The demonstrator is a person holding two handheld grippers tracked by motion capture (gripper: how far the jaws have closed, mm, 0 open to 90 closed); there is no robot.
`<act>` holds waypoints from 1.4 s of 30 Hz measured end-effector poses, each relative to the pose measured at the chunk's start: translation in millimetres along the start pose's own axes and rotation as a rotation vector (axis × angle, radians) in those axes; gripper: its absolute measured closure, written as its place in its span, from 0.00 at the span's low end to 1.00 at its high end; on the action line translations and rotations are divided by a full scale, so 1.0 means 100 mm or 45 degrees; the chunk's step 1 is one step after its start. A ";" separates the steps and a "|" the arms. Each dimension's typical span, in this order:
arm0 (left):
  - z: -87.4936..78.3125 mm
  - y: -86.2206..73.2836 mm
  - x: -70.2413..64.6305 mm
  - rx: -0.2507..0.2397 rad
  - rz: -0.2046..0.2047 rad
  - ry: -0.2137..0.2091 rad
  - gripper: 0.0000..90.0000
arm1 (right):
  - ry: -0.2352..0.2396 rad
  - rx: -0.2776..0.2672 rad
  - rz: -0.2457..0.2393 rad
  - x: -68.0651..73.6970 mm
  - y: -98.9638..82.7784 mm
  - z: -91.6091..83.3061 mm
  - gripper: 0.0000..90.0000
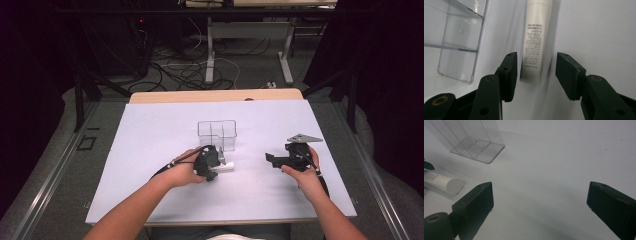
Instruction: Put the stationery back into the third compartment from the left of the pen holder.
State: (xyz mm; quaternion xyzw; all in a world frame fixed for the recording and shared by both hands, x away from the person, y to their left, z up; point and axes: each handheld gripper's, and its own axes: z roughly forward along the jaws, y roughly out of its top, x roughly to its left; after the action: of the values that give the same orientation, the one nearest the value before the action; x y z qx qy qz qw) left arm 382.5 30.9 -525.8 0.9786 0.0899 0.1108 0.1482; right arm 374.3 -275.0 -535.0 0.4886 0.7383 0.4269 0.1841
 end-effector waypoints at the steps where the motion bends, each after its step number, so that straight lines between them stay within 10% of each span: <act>1: 0.00 0.00 0.00 -0.001 0.000 -0.001 0.62 | 0.000 0.002 0.005 0.00 0.00 0.00 0.07; 42: 0.00 0.03 -0.01 0.048 0.071 0.038 0.79 | 0.000 0.018 -0.005 0.00 -0.01 0.02 0.08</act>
State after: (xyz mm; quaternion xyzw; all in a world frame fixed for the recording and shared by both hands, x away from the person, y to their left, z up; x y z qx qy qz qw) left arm 381.6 28.0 -525.0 0.9816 0.0669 0.1279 0.1253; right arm 374.9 -274.3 -537.3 0.4884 0.7424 0.4212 0.1815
